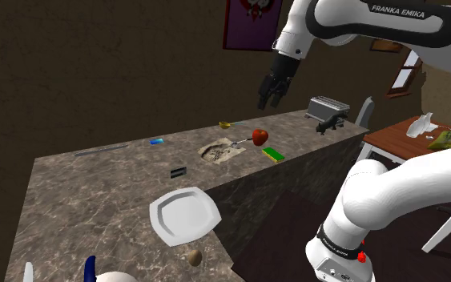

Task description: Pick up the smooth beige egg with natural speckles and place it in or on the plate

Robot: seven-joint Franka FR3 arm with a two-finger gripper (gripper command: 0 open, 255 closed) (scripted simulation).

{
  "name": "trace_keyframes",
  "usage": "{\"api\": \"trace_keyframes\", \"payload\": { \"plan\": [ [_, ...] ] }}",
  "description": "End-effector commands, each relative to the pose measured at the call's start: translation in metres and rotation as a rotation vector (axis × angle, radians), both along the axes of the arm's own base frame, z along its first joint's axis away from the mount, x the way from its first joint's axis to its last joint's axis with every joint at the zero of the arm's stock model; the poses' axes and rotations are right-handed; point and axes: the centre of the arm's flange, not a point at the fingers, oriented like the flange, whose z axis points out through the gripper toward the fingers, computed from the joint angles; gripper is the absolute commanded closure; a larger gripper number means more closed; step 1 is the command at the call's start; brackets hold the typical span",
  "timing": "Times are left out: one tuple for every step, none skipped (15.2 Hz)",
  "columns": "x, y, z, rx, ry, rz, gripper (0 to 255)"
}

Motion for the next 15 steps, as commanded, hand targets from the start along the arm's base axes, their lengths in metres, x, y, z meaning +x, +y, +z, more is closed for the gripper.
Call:
{"api": "trace_keyframes", "payload": {
  "plan": [
    [0.000,0.000,0.000,0.000,0.000,0.000,0],
    [0.000,0.009,-0.010,-0.004,0.001,-0.003,0],
    [0.000,0.019,-0.020,-0.008,0.003,-0.006,0],
    [0.000,0.028,-0.030,-0.012,0.004,-0.009,0],
    [0.001,0.037,-0.039,-0.016,0.005,-0.012,0],
    [0.001,0.047,-0.049,-0.020,0.006,-0.015,0],
    [0.001,0.056,-0.059,-0.024,0.008,-0.017,0],
    [0.001,0.065,-0.069,-0.028,0.009,-0.020,0],
    [0.002,0.074,-0.080,-0.033,0.010,-0.023,0],
    [0.002,0.083,-0.090,-0.037,0.012,-0.026,0],
    [0.002,0.092,-0.100,-0.041,0.013,-0.029,0],
    [0.002,0.101,-0.110,-0.045,0.014,-0.032,0],
    [0.003,0.110,-0.120,-0.049,0.015,-0.035,0],
    [0.003,0.119,-0.130,-0.053,0.017,-0.038,0],
    [0.003,0.128,-0.141,-0.057,0.018,-0.041,0]
  ]
}}
